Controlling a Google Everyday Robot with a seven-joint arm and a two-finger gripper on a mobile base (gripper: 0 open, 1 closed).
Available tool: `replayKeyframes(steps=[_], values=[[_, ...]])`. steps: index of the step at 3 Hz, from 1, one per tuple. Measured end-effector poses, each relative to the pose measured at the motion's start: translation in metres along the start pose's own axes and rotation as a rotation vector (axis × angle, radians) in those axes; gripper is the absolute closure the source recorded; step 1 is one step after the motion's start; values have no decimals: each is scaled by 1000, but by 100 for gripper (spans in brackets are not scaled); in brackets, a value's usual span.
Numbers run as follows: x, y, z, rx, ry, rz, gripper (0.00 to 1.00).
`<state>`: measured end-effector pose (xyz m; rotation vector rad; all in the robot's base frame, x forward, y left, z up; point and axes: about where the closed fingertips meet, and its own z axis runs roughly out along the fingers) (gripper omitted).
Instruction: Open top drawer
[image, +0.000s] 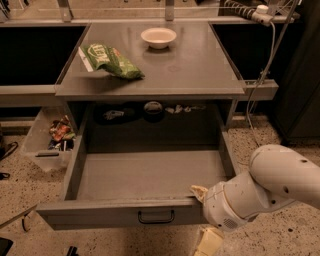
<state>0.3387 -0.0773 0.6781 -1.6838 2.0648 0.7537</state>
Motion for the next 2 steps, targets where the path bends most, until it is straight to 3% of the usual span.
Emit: replayKeyframes(steps=[2], values=[[0,12,4,-26,5,-2,0]])
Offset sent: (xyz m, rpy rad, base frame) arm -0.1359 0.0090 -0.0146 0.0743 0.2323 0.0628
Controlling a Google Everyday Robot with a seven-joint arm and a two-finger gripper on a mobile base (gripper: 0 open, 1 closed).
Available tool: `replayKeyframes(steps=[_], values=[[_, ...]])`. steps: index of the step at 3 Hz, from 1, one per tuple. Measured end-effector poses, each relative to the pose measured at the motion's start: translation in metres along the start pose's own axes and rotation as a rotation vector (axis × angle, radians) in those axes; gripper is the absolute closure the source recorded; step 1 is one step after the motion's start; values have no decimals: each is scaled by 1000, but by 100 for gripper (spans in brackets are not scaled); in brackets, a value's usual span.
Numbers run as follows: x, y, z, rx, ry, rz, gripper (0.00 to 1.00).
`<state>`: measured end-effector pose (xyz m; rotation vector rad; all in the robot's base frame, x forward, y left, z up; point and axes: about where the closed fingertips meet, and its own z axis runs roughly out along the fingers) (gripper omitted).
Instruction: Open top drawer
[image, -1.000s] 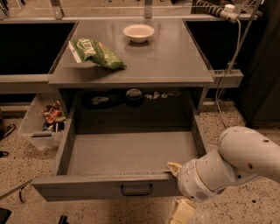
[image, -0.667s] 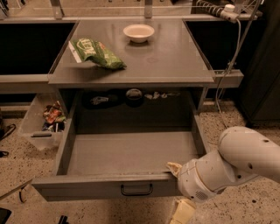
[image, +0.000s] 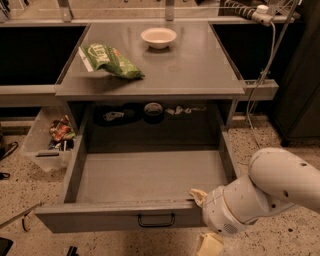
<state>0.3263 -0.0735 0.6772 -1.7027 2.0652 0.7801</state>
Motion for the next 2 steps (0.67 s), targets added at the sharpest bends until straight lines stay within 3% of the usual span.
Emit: replayKeyframes(steps=[1,2], values=[[3,12,1,-21,-7,18,0],[5,41,5,-85,-32,20,0]])
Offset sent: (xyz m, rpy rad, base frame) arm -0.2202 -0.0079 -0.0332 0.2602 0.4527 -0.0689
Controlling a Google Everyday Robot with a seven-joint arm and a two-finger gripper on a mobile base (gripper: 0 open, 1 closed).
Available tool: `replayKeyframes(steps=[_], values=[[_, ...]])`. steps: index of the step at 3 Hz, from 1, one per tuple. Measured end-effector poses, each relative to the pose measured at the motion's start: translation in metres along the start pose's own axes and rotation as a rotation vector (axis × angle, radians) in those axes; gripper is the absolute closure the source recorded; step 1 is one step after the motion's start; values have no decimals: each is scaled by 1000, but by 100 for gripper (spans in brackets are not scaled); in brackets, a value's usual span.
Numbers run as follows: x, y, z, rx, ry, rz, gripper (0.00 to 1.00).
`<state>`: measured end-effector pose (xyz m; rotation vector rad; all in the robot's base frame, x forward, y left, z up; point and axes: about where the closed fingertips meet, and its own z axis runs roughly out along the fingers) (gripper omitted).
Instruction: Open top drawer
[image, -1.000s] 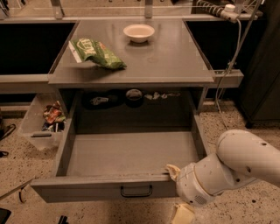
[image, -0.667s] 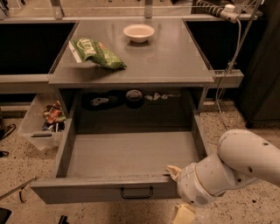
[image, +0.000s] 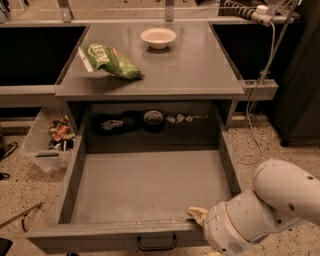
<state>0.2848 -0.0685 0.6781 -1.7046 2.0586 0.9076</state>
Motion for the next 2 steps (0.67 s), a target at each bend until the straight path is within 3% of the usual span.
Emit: replayKeyframes(steps=[1,2], values=[[2,35,4,-55,-36,16,0],[2,35,4,-55,-36,16,0]])
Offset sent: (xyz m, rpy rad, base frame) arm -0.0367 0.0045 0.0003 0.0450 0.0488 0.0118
